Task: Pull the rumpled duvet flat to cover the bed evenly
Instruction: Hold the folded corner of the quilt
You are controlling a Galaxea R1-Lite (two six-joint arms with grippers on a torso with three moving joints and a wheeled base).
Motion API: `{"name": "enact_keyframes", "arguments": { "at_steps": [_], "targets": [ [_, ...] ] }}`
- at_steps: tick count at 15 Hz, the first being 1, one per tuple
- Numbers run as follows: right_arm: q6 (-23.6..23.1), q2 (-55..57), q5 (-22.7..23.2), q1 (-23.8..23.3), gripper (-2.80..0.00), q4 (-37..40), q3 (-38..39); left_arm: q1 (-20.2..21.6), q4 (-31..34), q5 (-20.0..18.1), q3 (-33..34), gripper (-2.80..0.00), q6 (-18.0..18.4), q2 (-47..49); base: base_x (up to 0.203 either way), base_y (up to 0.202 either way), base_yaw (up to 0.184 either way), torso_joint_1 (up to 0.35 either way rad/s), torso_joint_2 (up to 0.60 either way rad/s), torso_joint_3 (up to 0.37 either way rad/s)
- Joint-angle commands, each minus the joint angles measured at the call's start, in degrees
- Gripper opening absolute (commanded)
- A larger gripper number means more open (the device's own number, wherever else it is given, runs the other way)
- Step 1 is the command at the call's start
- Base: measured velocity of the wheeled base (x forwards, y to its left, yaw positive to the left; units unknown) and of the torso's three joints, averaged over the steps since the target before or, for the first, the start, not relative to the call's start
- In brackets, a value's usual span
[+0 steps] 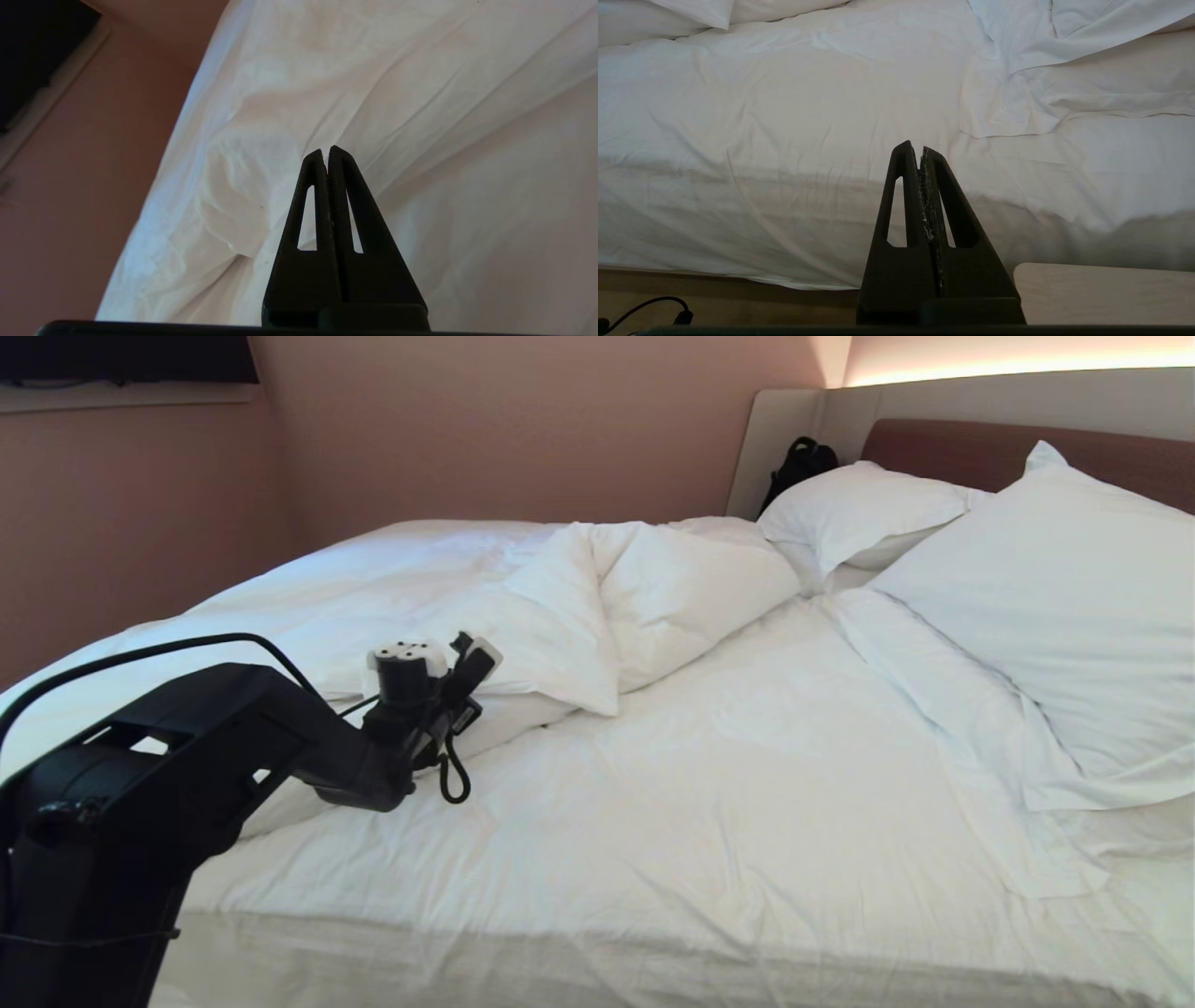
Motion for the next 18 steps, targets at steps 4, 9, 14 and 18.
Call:
{"name": "enact_keyframes", "arguments": {
  "at_steps": [4, 9, 14, 18],
  "targets": [
    [-0.05, 0.05, 0.02, 0.07, -2.80, -0.01, 0.08, -1.37, -0.47, 1.48, -3.95, -2.80, 3.38, 3.75, 0.000, 0.000, 0.000, 0.000, 0.00, 0.000],
    [-0.05, 0.06, 0.02, -0.02, -2.80, -0.01, 0.01, -1.72, -0.50, 1.43, -4.22, -2.80, 3.35, 5.89, 0.000, 0.000, 0.000, 0.000, 0.00, 0.000],
    [-0.05, 0.06, 0.02, -0.01, -2.80, -0.01, 0.01, -2.08, -4.56, 1.44, -5.37, 0.00, 4.11, 8.36, 0.000, 0.000, 0.000, 0.000, 0.00, 0.000],
    [-0.05, 0.06, 0.02, 0.07, -2.80, -0.01, 0.01, -1.28, -9.06, 0.82, -5.04, 0.00, 9.61, 9.16, 0.000, 0.000, 0.000, 0.000, 0.00, 0.000]
  ]
}}
